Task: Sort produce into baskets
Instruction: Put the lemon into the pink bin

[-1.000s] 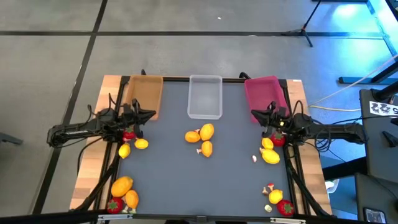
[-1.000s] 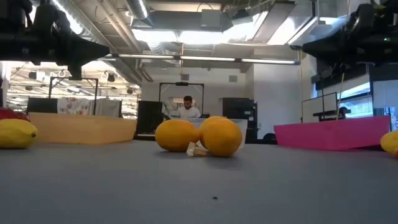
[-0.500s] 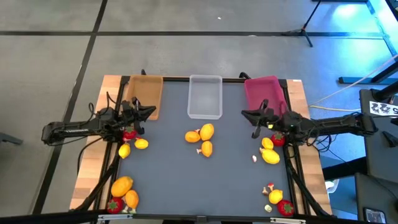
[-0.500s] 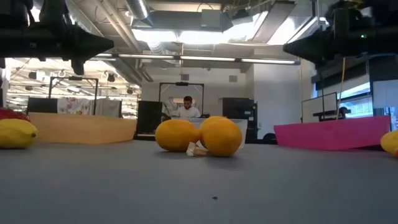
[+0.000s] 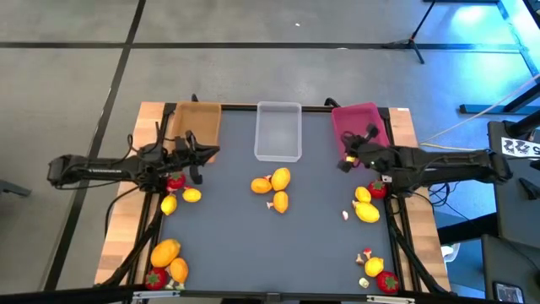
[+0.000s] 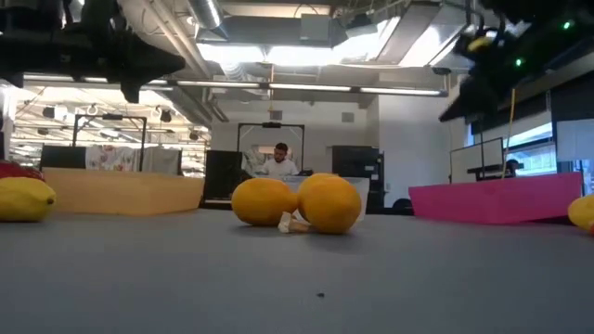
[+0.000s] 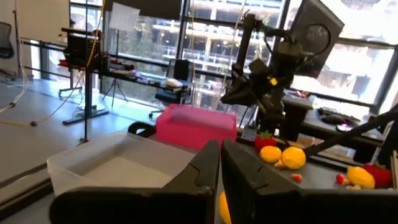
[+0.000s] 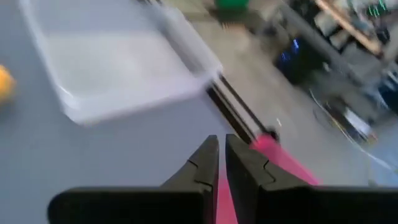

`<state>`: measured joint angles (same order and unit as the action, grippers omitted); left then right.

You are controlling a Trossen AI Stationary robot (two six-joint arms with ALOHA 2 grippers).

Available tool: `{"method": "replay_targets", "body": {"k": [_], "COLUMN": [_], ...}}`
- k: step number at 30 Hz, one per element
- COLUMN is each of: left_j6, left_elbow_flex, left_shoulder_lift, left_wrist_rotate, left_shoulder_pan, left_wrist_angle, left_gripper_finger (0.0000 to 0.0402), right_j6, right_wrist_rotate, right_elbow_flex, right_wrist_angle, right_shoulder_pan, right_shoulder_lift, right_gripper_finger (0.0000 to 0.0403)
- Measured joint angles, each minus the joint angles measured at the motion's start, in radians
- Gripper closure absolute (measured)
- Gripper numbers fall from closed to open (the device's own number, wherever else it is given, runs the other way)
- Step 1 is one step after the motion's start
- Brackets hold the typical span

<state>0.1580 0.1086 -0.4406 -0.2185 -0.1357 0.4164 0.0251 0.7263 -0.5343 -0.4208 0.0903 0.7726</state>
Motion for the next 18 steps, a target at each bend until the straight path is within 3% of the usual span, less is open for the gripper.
{"method": "replay_targets", "body": {"k": [8, 14, 18], "left_j6": [0.02, -0.003, 0.007], "left_elbow_flex": [0.005, 0.005, 0.005], "left_shoulder_lift": [-0.087, -0.114, -0.116], "left_wrist_rotate": [0.003, 0.003, 0.003], "left_shoulder_pan": [0.007, 0.007, 0.011], "left_wrist_angle": [0.059, 0.075, 0.078], "left_gripper_finger": [0.0386, 0.0386, 0.0386], "right_j6": [-0.115, -0.119, -0.122], "right_wrist_rotate": [-0.181, -0.411, -0.567], "right_elbow_flex": [0.0, 0.0, 0.0], "right_wrist_angle": [-0.101, -0.141, -0.158], "right_shoulder_pan": [0.252, 0.437, 0.487], "right_shoulder_lift": [0.036, 0.115, 0.179], "right_gripper_finger": [0.0372, 0.0372, 0.0372]}}
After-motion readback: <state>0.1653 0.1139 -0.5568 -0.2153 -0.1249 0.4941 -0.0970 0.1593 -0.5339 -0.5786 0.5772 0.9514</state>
